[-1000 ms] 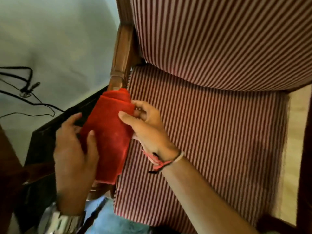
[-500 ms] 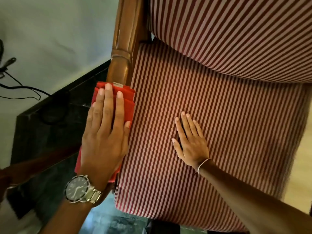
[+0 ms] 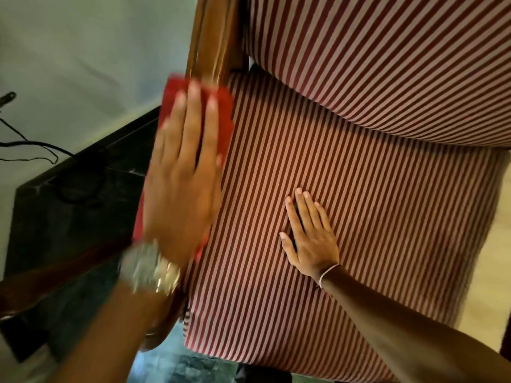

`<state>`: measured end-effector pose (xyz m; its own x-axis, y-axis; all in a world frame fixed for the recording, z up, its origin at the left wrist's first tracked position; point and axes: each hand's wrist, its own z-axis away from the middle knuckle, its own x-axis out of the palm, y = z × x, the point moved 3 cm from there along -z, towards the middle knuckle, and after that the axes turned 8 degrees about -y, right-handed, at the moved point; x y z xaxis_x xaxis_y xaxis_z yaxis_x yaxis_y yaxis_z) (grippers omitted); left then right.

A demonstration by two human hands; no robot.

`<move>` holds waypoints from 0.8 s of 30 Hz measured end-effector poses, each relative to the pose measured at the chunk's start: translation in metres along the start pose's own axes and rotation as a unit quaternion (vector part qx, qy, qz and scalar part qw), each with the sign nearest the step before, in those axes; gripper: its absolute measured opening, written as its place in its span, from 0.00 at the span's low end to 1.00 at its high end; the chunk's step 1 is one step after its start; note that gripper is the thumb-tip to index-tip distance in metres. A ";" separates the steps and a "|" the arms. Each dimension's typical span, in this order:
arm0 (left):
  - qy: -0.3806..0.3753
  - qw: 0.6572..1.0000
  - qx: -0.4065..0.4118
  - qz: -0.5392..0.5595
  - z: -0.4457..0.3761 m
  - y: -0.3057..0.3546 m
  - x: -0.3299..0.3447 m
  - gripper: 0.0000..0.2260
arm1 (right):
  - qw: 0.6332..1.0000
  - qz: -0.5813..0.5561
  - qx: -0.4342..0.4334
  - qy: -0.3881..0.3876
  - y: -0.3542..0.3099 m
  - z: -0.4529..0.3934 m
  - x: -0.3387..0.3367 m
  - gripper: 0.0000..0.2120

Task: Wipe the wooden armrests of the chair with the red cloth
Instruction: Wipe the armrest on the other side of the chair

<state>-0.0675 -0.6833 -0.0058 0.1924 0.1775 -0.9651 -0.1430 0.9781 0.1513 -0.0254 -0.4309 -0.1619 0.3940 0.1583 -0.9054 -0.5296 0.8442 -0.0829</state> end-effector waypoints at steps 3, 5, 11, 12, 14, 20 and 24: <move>-0.064 0.997 0.033 -0.030 0.083 -0.012 0.019 0.29 | 1.000 0.007 0.010 0.006 -0.001 0.001 0.003 0.34; -0.064 0.997 0.041 -0.033 0.069 -0.016 0.019 0.28 | 1.000 0.011 0.014 0.006 -0.004 0.002 0.003 0.34; 0.054 0.998 0.009 0.033 -0.105 0.013 -0.029 0.27 | 1.000 0.010 0.018 0.000 -0.003 0.003 -0.002 0.34; 0.050 0.998 0.010 0.027 -0.107 0.011 -0.028 0.27 | 1.000 0.006 0.018 0.000 -0.002 0.002 -0.003 0.33; 0.038 0.999 0.013 0.021 -0.069 0.005 -0.017 0.26 | 1.000 0.000 0.017 0.000 -0.002 0.002 -0.003 0.33; -0.053 0.996 0.063 -0.046 0.076 -0.014 0.019 0.29 | 1.000 -0.006 0.024 0.012 -0.003 0.002 0.002 0.33; 0.036 0.998 0.042 0.004 -0.029 0.002 -0.006 0.27 | 1.000 0.002 0.024 0.003 -0.006 0.005 0.000 0.33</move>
<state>-0.0971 -0.6859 -0.0059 0.1211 0.1798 -0.9762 -0.0608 0.9830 0.1735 -0.0190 -0.4333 -0.1596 0.3876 0.1589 -0.9080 -0.4948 0.8670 -0.0595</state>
